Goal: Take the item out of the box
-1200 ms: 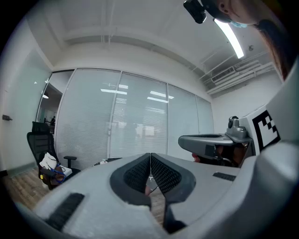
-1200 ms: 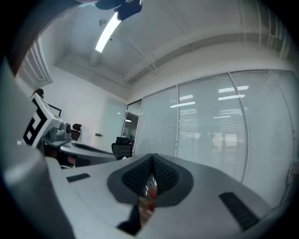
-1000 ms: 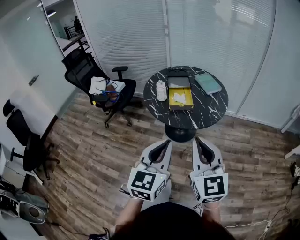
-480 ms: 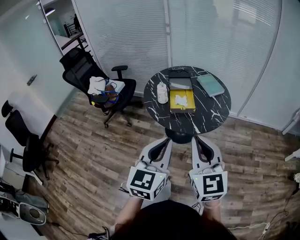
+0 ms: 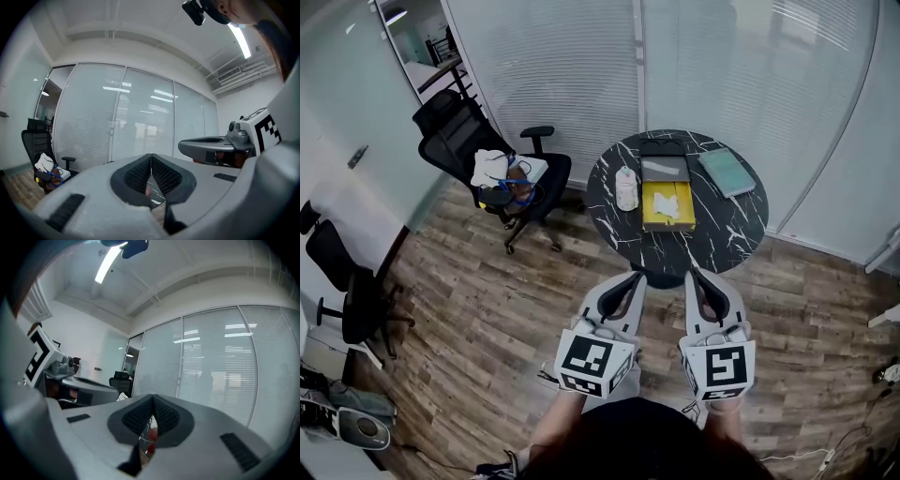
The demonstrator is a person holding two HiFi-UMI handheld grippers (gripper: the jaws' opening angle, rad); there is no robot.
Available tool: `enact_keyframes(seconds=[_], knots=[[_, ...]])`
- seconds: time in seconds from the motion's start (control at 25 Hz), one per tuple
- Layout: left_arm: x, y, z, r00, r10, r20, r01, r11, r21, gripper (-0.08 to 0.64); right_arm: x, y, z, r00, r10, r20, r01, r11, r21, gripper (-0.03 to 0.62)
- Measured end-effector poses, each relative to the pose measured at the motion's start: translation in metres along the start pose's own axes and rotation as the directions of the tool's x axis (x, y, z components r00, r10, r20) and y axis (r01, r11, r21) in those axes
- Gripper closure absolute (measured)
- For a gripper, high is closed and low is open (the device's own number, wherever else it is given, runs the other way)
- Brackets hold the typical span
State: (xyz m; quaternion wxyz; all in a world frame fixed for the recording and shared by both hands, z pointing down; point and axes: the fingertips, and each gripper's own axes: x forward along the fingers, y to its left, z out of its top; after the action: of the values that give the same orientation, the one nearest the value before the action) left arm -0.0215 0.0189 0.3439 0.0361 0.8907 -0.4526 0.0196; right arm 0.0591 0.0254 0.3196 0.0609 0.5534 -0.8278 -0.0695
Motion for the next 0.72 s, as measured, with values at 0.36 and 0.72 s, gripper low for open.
enact_keyframes(seconds=[0.36, 0.72], knots=[[0.029, 0.024, 0.006, 1.0, -0.017, 0.012, 0.017, 1.0, -0.006, 0.534, 0.035, -0.011, 0.0, 1.0, -0.014, -0.011, 0.014, 1.0, -0.017, 0.568], [0.058, 0.051, 0.017, 0.999, -0.047, 0.023, 0.047, 0.999, 0.002, 0.534, 0.073, -0.025, 0.01, 0.999, -0.04, 0.004, 0.04, 0.999, -0.024, 0.569]])
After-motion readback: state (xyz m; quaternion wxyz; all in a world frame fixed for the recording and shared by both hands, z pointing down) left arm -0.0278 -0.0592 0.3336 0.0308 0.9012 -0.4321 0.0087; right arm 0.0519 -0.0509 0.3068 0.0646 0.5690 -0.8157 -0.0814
